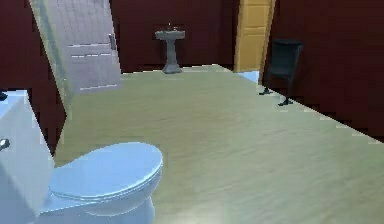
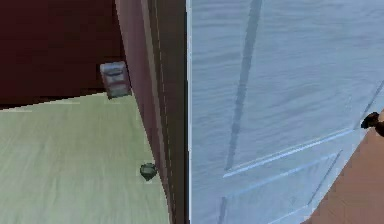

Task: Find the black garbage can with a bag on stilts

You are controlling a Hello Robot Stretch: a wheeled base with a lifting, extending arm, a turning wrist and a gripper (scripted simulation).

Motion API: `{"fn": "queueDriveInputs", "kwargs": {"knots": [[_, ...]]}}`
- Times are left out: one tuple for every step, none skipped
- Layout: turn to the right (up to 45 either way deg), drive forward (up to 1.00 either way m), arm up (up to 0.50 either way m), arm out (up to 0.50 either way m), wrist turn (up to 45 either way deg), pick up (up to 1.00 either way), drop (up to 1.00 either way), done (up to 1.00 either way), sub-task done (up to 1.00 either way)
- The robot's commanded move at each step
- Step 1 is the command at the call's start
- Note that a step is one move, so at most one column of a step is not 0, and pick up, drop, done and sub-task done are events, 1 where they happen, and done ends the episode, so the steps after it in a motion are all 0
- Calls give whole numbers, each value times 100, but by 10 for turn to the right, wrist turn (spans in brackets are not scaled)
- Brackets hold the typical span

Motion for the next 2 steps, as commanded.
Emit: {"fn": "queueDriveInputs", "kwargs": {"knots": [[0,30,0,0,0,0,0,0,0],[270,0,0,0,0,0,0,0,0]]}}
